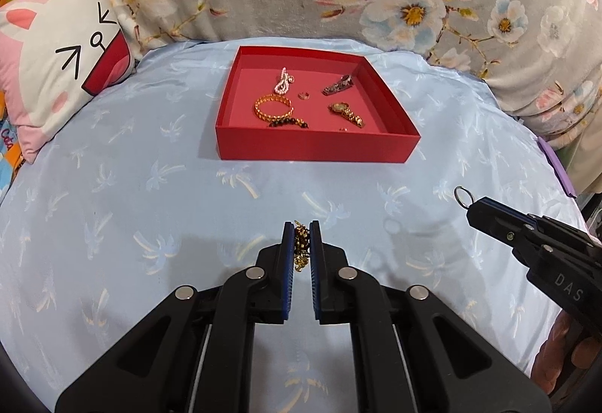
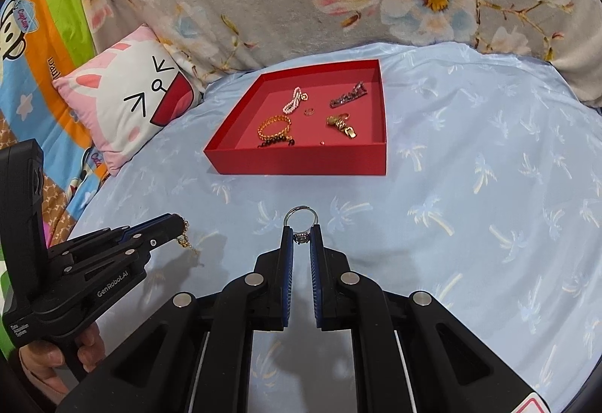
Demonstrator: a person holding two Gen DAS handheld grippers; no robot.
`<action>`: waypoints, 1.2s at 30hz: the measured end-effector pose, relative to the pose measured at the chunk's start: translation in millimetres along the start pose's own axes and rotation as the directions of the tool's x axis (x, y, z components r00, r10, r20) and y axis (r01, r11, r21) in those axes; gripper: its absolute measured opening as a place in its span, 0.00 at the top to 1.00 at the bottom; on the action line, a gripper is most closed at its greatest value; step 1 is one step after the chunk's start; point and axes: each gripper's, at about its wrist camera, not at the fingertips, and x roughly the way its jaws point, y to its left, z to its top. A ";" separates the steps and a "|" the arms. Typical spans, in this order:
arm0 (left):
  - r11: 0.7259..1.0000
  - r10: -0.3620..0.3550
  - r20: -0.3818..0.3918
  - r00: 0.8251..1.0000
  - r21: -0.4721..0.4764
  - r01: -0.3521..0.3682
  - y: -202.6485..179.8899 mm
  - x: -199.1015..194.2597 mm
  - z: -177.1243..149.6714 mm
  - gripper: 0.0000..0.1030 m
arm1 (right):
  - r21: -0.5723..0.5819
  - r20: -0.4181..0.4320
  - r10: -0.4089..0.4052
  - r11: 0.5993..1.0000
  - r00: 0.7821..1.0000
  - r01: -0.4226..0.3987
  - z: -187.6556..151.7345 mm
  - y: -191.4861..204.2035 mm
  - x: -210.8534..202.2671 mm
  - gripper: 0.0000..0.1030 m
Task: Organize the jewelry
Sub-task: 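Carry the chain bracelet and silver ring over the red box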
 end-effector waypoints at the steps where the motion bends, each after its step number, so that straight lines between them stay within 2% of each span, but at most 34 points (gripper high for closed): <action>1: 1.000 0.004 0.004 1.000 0.003 -0.004 -0.2 1.1 2.9 0.93 | -0.002 0.004 -0.001 1.000 1.000 0.001 3.3 0.1 1.3 0.92; 19: 0.999 0.038 0.080 0.996 0.002 -0.038 17.7 45.5 85.7 0.93 | -0.063 0.028 -0.008 0.998 1.000 0.010 78.7 4.4 59.9 0.92; 27: 0.999 0.054 0.088 0.995 -0.004 -0.053 22.1 79.2 121.9 0.93 | -0.063 0.032 -0.020 0.998 0.999 0.022 113.4 2.1 92.3 0.92; 36: 0.998 0.063 0.078 0.995 -0.006 -0.062 23.7 115.3 147.6 0.93 | -0.049 0.038 -0.050 0.997 0.998 0.052 142.4 -8.1 122.5 0.92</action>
